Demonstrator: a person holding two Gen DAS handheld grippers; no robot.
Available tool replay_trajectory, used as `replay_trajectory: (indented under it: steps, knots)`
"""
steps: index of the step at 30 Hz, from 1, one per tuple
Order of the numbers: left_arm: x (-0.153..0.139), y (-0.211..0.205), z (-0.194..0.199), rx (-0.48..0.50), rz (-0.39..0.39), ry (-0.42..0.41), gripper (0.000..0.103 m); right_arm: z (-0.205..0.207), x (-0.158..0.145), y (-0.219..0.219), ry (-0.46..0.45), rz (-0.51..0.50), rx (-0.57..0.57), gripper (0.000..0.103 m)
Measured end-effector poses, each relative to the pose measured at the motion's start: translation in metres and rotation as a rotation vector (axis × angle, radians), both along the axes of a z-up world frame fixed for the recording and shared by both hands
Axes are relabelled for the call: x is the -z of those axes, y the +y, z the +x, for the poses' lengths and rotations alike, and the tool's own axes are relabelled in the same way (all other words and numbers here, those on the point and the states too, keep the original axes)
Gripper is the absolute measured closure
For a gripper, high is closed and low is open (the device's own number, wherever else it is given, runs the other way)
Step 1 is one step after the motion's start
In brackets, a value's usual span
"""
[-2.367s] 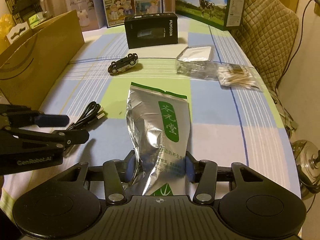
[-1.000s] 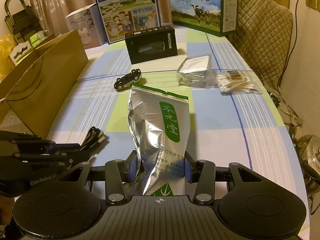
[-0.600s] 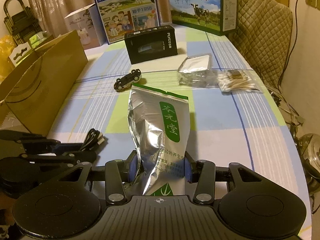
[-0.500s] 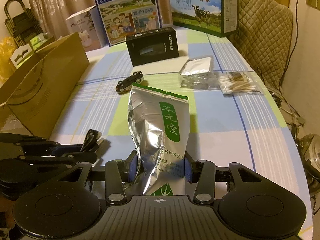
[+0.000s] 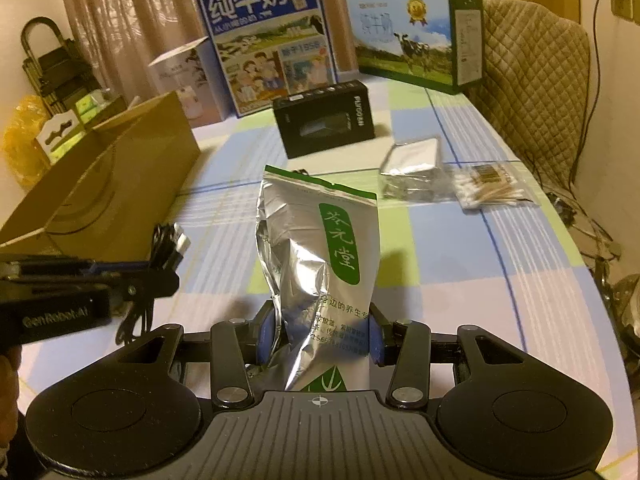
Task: Organize objects
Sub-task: 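Carry the cable and foil bag into the cardboard box and open the left gripper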
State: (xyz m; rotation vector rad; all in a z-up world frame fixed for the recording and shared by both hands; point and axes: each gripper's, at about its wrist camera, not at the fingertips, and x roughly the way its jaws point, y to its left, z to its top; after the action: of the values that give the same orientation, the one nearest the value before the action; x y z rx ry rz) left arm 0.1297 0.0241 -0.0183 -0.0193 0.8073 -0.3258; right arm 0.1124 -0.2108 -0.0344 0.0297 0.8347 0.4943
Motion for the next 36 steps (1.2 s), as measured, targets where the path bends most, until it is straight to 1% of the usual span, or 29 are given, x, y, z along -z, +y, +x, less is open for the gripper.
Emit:
replay_trajectory:
  steps: [2,4,5,10,13,18,20,27,36]
  knots:
    - [-0.008,0.005,-0.002,-0.003,-0.009,-0.009,0.088,0.0,-0.003,0.004,0.005,0.006,-0.007,0.061]
    - [-0.017,0.013,-0.001,-0.009,-0.052,-0.005,0.088,0.001,-0.009,0.008,-0.004,0.003,-0.015,0.061]
    - [-0.022,0.016,-0.001,-0.015,-0.058,-0.009,0.088,0.001,-0.013,0.011,-0.01,0.007,-0.018,0.061]
    - [-0.057,0.033,0.003,-0.043,-0.043,-0.055,0.088,0.002,-0.047,0.022,-0.036,0.05,-0.033,0.061]
    - [-0.078,0.047,0.002,-0.062,-0.01,-0.088,0.088,0.001,-0.071,0.036,-0.053,0.08,-0.064,0.061]
    - [-0.105,0.077,-0.006,-0.103,0.025,-0.117,0.088,-0.001,-0.111,0.077,-0.092,0.119,-0.15,0.061]
    - [-0.113,0.091,-0.01,-0.122,0.035,-0.122,0.088,-0.003,-0.122,0.094,-0.099,0.127,-0.183,0.061]
    - [-0.128,0.14,-0.026,-0.193,0.07,-0.132,0.088,-0.01,-0.137,0.145,-0.081,0.135,-0.26,0.061]
    - [-0.139,0.184,-0.043,-0.25,0.075,-0.146,0.088,-0.02,-0.138,0.179,-0.072,0.112,-0.309,0.061]
